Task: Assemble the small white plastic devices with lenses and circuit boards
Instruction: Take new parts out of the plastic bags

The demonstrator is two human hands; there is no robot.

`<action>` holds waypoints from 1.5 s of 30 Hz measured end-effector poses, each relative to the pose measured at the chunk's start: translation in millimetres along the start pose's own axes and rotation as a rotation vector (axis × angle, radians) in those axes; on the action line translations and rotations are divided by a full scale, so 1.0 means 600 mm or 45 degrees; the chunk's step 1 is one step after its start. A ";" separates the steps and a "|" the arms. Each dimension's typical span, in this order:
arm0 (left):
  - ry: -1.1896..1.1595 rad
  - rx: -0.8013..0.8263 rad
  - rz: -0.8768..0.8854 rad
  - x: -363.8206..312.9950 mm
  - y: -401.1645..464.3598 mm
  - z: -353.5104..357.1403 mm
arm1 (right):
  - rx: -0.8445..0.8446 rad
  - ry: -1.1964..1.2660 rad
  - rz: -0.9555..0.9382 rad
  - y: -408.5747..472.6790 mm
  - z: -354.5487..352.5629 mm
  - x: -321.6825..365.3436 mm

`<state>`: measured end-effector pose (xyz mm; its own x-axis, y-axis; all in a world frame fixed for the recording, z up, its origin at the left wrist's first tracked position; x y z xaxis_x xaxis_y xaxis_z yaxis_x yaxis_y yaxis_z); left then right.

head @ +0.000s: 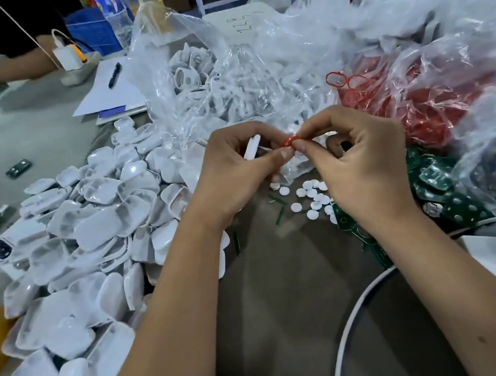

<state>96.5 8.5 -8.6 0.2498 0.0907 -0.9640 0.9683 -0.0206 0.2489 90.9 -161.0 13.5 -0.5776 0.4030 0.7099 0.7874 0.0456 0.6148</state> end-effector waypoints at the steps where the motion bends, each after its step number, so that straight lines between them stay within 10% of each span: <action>1: -0.011 -0.021 0.025 -0.002 0.000 -0.002 | -0.013 -0.004 -0.008 0.000 -0.002 0.001; 22: -0.132 -0.079 -0.001 -0.003 -0.003 0.002 | -0.069 0.035 0.070 -0.001 -0.003 -0.013; 30: -0.060 -0.111 0.071 -0.010 -0.001 -0.001 | 0.281 0.903 1.029 -0.039 0.068 -0.083; 45: 0.431 -0.205 0.449 -0.060 -0.009 0.019 | 0.465 1.544 1.445 -0.065 0.104 -0.065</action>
<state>82.2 -6.2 23.5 0.5203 0.4237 -0.7415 0.8060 0.0434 0.5903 96.1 -121.8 -59.9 0.5846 -0.4916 0.6454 0.7942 0.5091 -0.3316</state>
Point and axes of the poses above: each hand's wrist, its own y-axis towards the middle knuckle, its own z-axis out of the palm, x = y × z, the point moved 9 cm from there along y, towards the middle knuckle, and after that the axes turned 1 degree about -y, right-handed, at the moved point
